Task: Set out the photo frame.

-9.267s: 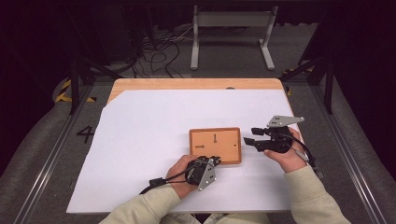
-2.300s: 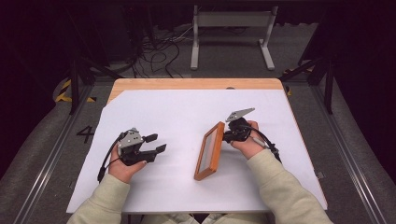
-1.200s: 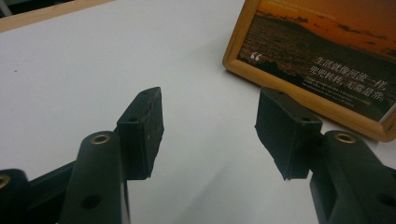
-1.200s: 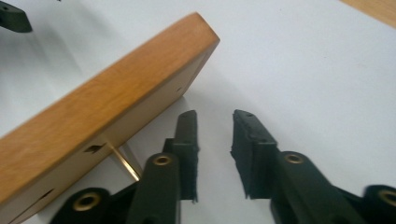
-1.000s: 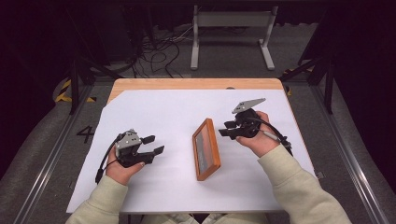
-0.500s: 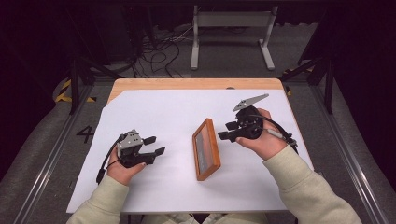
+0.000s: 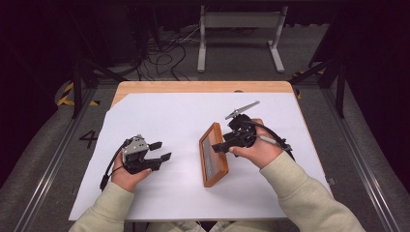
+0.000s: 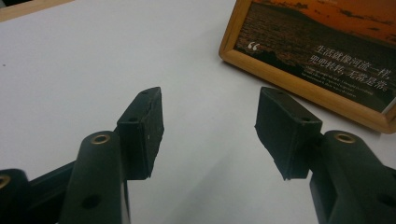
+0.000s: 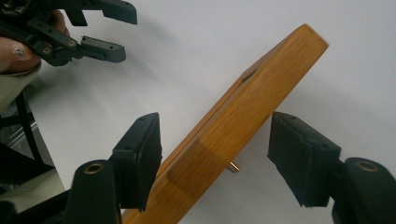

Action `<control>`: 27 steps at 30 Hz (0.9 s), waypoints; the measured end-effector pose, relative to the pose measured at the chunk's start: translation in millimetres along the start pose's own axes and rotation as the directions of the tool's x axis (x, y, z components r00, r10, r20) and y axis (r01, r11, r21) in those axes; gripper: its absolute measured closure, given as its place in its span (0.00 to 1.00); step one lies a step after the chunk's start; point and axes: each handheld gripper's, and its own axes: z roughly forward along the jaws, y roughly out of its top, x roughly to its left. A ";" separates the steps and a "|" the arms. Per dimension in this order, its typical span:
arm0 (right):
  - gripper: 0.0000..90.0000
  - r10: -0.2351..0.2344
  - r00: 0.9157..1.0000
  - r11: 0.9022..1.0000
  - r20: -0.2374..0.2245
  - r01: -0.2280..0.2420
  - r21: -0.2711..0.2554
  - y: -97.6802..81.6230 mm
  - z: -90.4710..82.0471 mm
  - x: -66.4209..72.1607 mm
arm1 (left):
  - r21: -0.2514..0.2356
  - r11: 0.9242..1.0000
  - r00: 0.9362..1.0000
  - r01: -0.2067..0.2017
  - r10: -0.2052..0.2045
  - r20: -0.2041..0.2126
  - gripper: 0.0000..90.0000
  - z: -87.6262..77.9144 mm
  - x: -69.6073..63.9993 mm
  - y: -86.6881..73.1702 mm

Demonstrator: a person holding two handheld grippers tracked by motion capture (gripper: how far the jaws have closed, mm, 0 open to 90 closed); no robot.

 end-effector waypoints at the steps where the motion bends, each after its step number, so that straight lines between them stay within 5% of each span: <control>1: 0.36 0.038 0.999 0.999 0.002 -0.038 0.026 0.6 4.9 -0.6 | -0.001 1.000 1.000 0.000 0.000 0.000 0.47 -0.1 0.0 0.0; 13: 0.43 0.139 0.990 0.982 0.005 -0.139 0.125 2.0 39.4 1.1 | 0.009 1.000 1.000 0.004 -0.004 -0.003 0.47 0.1 0.0 -0.4; 21: 0.57 0.145 0.989 0.973 0.037 -0.149 0.173 2.7 44.8 2.5 | 0.007 1.000 1.000 0.002 -0.002 -0.004 0.47 -0.1 0.0 -0.4; 27: 0.66 0.190 0.979 0.958 0.078 -0.202 0.202 3.9 46.6 4.1 | 0.006 1.000 1.000 0.003 -0.003 -0.008 0.47 -0.5 0.0 -0.5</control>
